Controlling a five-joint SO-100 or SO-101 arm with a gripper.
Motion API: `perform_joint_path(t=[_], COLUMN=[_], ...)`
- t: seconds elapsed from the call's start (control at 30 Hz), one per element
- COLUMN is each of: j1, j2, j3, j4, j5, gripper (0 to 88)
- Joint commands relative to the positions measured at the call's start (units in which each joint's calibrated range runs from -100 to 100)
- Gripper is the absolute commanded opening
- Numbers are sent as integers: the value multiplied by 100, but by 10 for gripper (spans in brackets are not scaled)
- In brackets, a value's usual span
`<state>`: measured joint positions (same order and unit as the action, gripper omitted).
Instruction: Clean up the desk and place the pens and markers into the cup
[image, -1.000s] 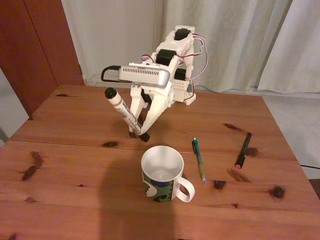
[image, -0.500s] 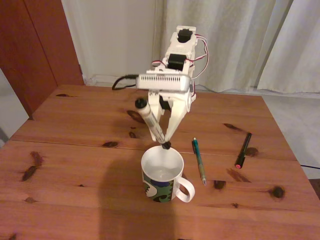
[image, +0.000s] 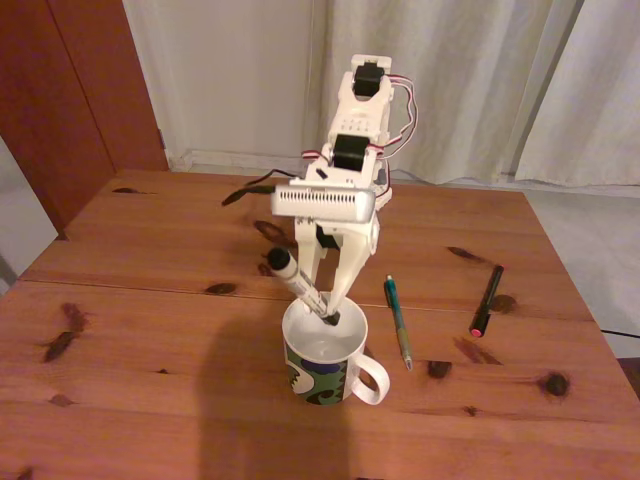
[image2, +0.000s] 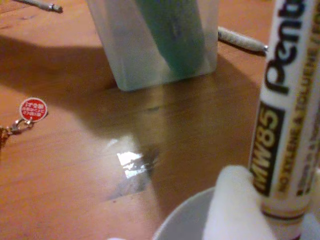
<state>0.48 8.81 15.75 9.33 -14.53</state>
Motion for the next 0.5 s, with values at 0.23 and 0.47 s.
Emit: perform_joint_path(t=[0.23,0.47], j1=[93,190], j2=[-66,-66], j3=[84,84], j4=[-318,-310], j5=[-19,-14], gripper=[12,92])
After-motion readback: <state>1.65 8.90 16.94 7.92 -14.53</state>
